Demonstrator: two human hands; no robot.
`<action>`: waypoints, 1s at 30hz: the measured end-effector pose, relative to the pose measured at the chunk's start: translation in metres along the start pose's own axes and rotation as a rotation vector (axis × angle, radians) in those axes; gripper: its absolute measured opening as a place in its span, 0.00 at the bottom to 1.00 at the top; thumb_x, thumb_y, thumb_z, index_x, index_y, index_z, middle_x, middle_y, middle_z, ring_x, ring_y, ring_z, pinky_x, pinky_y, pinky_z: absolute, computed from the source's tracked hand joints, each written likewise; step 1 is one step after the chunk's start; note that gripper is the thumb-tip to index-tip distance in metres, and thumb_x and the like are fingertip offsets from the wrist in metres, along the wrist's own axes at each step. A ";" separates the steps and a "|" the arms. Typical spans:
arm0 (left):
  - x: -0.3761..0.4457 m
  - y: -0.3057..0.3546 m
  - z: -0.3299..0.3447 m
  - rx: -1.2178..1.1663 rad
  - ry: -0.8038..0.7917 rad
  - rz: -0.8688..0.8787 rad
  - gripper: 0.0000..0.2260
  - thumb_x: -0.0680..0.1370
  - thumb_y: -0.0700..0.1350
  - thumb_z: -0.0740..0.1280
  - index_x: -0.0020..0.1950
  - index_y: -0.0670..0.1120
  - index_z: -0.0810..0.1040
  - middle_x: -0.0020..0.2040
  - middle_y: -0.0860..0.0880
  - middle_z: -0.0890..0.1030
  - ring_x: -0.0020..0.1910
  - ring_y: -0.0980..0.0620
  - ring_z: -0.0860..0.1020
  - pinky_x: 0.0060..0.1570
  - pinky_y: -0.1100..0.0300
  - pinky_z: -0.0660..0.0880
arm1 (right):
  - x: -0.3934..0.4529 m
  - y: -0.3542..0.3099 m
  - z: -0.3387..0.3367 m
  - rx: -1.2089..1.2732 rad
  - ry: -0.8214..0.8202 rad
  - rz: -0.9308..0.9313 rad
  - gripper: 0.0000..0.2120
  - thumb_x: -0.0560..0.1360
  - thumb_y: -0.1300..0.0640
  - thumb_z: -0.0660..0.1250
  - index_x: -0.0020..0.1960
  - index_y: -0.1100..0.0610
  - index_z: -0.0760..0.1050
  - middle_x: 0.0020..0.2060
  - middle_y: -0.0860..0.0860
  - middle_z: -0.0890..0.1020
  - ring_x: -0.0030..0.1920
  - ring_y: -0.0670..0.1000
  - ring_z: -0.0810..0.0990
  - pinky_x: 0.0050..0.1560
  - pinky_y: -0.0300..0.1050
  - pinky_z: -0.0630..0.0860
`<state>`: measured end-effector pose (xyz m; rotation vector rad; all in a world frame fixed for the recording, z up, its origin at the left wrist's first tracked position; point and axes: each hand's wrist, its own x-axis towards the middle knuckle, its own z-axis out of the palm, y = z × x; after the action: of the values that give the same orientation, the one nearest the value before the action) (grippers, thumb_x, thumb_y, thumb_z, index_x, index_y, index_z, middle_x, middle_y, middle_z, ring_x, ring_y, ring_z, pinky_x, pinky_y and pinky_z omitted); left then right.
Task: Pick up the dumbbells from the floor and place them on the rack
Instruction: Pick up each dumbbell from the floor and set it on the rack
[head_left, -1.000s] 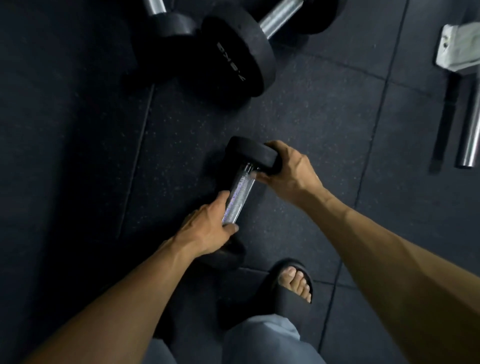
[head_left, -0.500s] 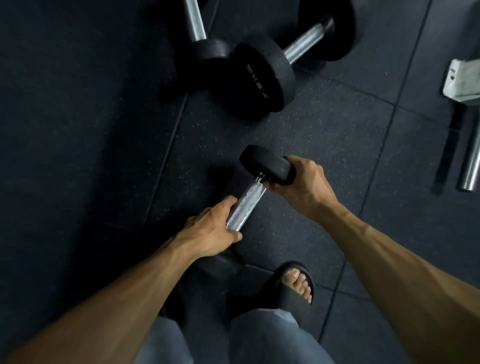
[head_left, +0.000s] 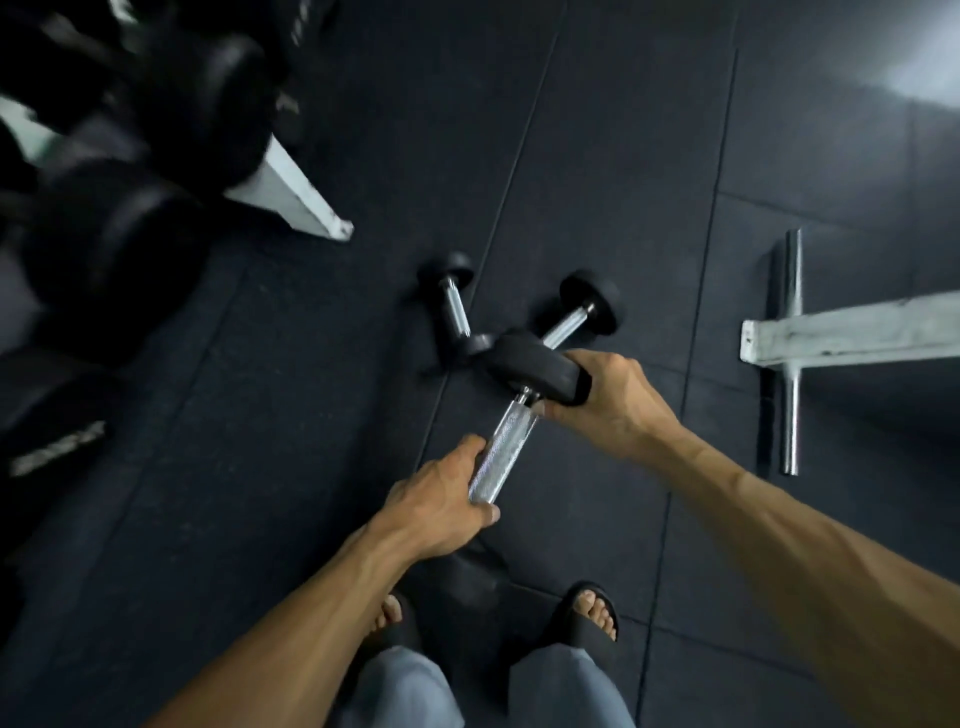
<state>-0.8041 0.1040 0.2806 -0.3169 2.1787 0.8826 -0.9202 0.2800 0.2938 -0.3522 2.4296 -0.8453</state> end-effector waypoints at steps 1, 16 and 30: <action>-0.015 0.010 -0.017 -0.002 0.019 0.022 0.28 0.75 0.51 0.70 0.70 0.55 0.61 0.48 0.54 0.78 0.48 0.49 0.79 0.54 0.51 0.74 | -0.005 -0.021 -0.018 -0.018 0.012 -0.018 0.11 0.68 0.48 0.76 0.44 0.46 0.75 0.35 0.44 0.78 0.37 0.43 0.77 0.32 0.37 0.70; -0.176 0.104 -0.244 -0.078 0.320 0.357 0.24 0.71 0.50 0.73 0.63 0.55 0.66 0.46 0.54 0.78 0.43 0.51 0.80 0.49 0.49 0.79 | -0.062 -0.292 -0.218 -0.226 0.290 -0.314 0.10 0.68 0.51 0.76 0.47 0.47 0.78 0.35 0.43 0.80 0.37 0.43 0.78 0.36 0.36 0.70; -0.157 0.165 -0.447 -0.347 0.536 0.196 0.21 0.72 0.49 0.74 0.60 0.55 0.67 0.50 0.55 0.79 0.49 0.54 0.79 0.55 0.51 0.77 | 0.127 -0.465 -0.342 -0.365 0.091 -0.625 0.14 0.67 0.53 0.77 0.50 0.52 0.80 0.38 0.47 0.82 0.40 0.47 0.81 0.42 0.44 0.77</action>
<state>-1.0210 -0.0865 0.6907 -0.5692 2.5662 1.4217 -1.1875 0.0400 0.7637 -1.2814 2.5833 -0.6538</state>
